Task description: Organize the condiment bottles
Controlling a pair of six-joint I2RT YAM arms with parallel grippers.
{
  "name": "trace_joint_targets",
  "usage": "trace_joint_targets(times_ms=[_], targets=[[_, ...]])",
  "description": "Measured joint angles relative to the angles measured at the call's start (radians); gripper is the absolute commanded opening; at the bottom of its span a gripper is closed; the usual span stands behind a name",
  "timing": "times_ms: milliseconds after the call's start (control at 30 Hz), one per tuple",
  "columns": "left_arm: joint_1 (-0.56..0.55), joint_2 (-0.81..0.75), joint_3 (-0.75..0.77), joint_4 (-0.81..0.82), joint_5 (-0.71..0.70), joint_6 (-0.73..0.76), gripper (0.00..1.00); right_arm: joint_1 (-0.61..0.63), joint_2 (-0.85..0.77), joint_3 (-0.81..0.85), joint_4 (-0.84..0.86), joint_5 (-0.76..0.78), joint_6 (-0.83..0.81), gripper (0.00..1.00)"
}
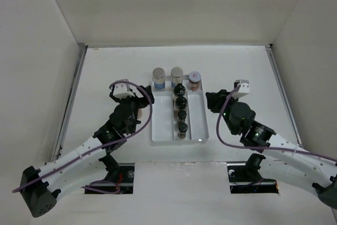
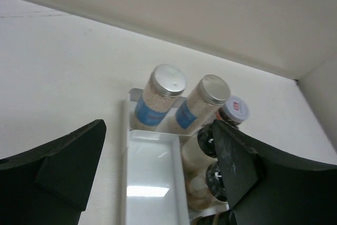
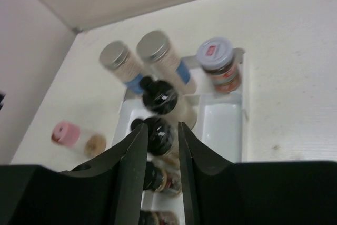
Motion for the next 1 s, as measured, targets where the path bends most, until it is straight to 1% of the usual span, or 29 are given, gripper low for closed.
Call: trace_joint_targets(times_ms=[33,67,133,167,200,233,300,400,600,700,733,800,933,1000], targets=[[0.016,0.007,0.024,-0.052,-0.004,-0.003,0.81,-0.047,0.000,-0.007,0.019,-0.014,0.000,0.40],[0.031,0.018,0.041,-0.100,-0.008,-0.008,0.81,-0.082,0.005,-0.018,0.037,-0.028,0.000,0.49],[0.059,0.048,0.060,-0.187,-0.013,-0.019,0.82,-0.140,0.016,-0.055,0.074,-0.060,0.008,0.69],[0.070,0.063,0.061,-0.220,-0.014,-0.027,0.82,-0.157,0.021,-0.082,0.085,-0.074,0.013,0.77],[0.081,0.079,0.061,-0.262,-0.015,-0.037,0.82,-0.166,0.023,-0.108,0.089,-0.088,0.015,0.81],[0.089,0.095,0.060,-0.294,-0.015,-0.048,0.82,-0.169,0.022,-0.134,0.089,-0.096,0.015,0.83],[0.108,0.124,0.058,-0.349,-0.015,-0.072,0.82,-0.169,0.021,-0.171,0.088,-0.114,0.017,0.85],[0.135,0.161,0.056,-0.386,-0.014,-0.094,0.82,-0.169,0.013,-0.183,0.087,-0.132,0.016,0.86],[0.198,0.272,0.056,-0.391,0.024,-0.106,0.80,-0.169,-0.020,-0.183,0.126,-0.138,0.016,0.86],[0.219,0.305,0.056,-0.389,0.040,-0.109,0.76,-0.169,-0.019,-0.183,0.131,-0.139,0.016,0.86],[0.225,0.311,0.056,-0.387,0.043,-0.109,0.74,-0.169,-0.019,-0.183,0.131,-0.139,0.016,0.86],[0.233,0.322,0.052,-0.373,0.049,-0.113,0.66,-0.169,-0.018,-0.183,0.131,-0.140,0.016,0.86],[0.238,0.349,0.039,-0.325,0.067,-0.114,0.42,-0.169,-0.003,-0.183,0.137,-0.141,0.016,0.86],[0.238,0.355,0.036,-0.314,0.072,-0.113,0.37,-0.169,0.010,-0.183,0.137,-0.141,0.016,0.86]])
